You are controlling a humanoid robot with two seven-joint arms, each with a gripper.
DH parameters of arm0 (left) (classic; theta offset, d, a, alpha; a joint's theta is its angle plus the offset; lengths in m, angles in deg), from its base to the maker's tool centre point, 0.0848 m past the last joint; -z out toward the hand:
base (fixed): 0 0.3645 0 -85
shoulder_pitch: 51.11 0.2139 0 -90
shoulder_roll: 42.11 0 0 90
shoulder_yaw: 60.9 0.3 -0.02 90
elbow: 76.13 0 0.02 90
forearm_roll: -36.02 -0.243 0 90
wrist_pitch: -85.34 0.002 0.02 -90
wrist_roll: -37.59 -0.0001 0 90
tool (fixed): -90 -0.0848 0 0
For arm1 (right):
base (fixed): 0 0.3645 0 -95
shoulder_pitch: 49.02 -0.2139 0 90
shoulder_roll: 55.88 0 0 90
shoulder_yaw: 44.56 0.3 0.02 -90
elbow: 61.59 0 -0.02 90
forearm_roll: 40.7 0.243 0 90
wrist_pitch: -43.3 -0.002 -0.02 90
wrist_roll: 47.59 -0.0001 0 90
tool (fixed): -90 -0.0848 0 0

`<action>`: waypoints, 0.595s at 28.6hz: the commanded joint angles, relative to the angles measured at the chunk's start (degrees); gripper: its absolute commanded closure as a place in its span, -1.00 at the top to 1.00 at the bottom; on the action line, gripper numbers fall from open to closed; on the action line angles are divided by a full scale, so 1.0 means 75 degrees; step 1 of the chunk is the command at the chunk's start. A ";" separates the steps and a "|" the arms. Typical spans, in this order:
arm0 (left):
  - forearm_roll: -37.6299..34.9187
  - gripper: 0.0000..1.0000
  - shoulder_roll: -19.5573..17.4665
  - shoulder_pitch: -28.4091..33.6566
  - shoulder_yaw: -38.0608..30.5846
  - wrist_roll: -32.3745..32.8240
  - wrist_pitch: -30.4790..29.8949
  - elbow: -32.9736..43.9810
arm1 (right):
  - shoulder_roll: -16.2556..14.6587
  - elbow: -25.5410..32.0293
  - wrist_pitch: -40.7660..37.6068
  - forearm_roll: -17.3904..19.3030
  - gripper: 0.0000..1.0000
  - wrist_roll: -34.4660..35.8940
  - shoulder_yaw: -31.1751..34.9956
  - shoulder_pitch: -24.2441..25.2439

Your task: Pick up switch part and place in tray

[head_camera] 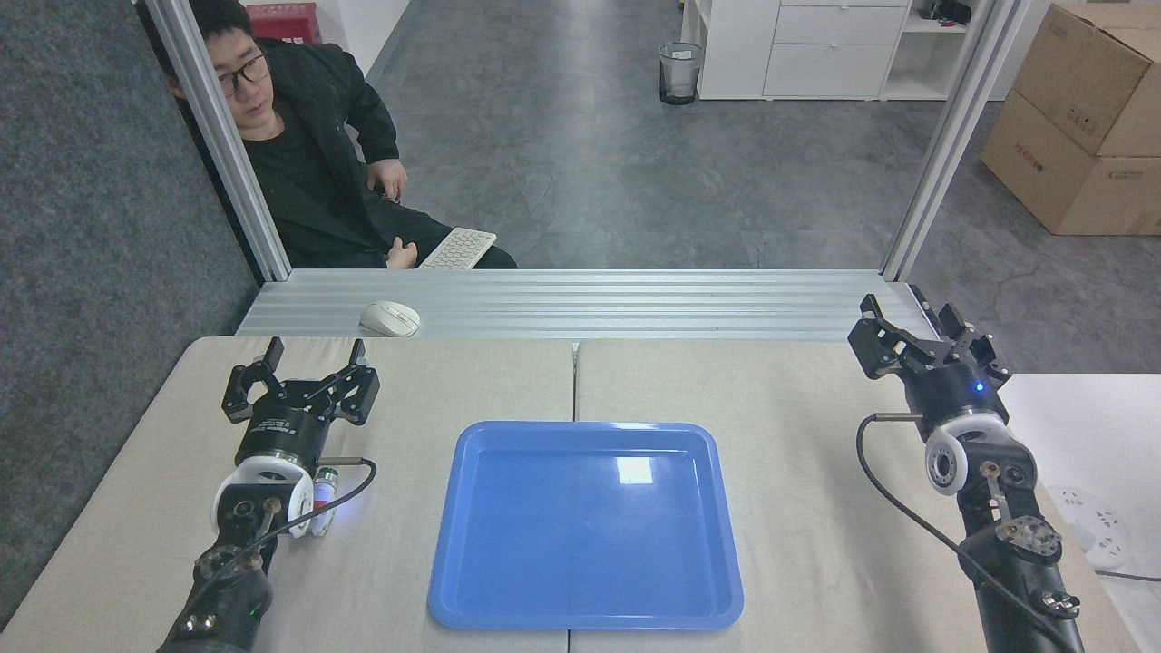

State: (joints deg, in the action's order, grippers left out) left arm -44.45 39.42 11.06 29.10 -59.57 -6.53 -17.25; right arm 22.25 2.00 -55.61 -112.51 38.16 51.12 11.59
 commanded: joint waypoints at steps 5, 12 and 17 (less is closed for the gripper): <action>-0.0005 1.00 0.0038 0.0184 0.0211 0.0005 0.0003 0.0282 | 0.0328 -0.0089 0.0005 0.0328 1.00 0.0064 0.0203 0.0004; -0.0005 1.00 0.0003 0.0219 0.0210 0.0005 0.0003 0.0294 | 0.0446 0.0215 -0.0101 0.0259 1.00 0.0028 0.0228 0.0226; -0.0005 1.00 -0.0020 0.0231 0.0210 0.0005 0.0003 0.0294 | 0.0223 0.0227 -0.0463 0.0258 1.00 0.0028 0.0028 0.0227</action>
State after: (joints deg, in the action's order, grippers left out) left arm -44.49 39.47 12.48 29.10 -59.46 -6.56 -15.80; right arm 24.05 2.36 -57.04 -110.68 38.38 52.16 12.57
